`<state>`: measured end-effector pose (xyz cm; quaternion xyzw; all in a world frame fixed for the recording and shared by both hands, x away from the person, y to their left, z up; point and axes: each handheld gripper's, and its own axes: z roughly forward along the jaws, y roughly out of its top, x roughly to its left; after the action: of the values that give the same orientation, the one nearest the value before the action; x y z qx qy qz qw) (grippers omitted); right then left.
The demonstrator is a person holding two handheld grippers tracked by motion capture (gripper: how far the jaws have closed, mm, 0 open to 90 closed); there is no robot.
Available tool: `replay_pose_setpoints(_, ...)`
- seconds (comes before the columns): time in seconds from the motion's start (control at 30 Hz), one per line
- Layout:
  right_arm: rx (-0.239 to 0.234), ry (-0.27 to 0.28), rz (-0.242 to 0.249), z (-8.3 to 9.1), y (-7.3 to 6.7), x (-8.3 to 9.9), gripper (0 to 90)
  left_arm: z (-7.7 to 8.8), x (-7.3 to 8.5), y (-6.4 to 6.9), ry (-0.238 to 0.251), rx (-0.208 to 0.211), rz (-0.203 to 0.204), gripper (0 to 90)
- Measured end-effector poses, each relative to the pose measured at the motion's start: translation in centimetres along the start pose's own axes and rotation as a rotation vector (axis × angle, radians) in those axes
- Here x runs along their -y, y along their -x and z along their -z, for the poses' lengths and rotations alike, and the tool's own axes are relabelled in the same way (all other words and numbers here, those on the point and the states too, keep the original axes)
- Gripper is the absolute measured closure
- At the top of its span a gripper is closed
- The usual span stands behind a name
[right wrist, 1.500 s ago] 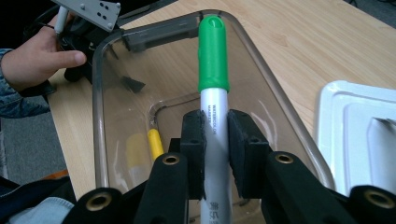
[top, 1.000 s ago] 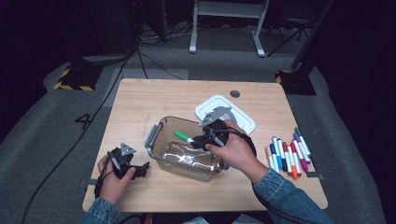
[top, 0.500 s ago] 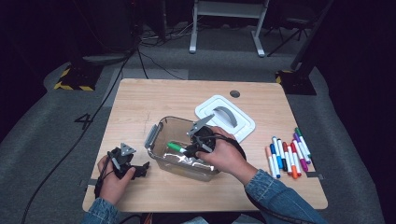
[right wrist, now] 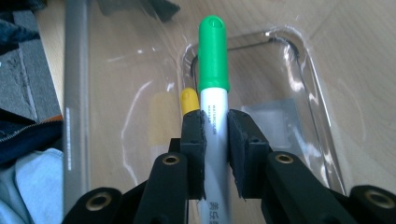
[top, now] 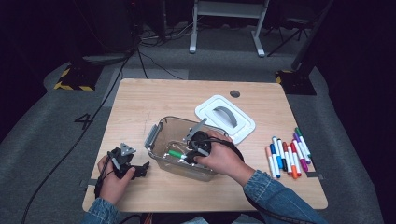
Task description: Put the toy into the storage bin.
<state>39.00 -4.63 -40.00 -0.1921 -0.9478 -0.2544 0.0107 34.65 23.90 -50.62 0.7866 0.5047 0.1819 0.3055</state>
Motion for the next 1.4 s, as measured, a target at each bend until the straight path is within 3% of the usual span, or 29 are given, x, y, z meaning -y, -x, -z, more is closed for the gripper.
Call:
replay_pose_setpoints(0.43, -0.030, -0.111, 0.005, -0.9, 0.3, 0.3, 76.5, 0.0, 0.0, 0.0, 0.000, 0.000, 0.000, 0.1)
replay_pose_setpoints(0.53, -0.044, -0.132, 0.004, -1.0, 0.4, 0.4, 69.6, 0.0, 0.0, 0.0, 0.000, 0.000, -0.001, 0.0)
replay_pose_setpoints(0.73, -0.005, -0.037, -0.002, 0.1, 0.9, 0.5, 65.7, 0.0, 0.0, 0.0, 0.000, 0.000, 0.000, 0.0)
replay_pose_setpoints(1.03, 0.109, 0.245, -0.044, 5.9, 1.6, 1.3, 62.1, 0.0, 0.0, 0.0, 0.000, 0.000, 0.000, 0.1)
replay_pose_setpoints(1.17, 0.142, 0.279, -0.063, 7.8, 2.3, 2.4, 62.0, 0.0, 0.0, 0.0, 0.000, 0.000, 0.000, 0.1)
replay_pose_setpoints(1.4, 0.184, 0.327, -0.146, 10.3, 4.1, 5.5, 60.5, 0.0, 0.0, 0.0, 0.000, 0.000, -0.001, 0.0)
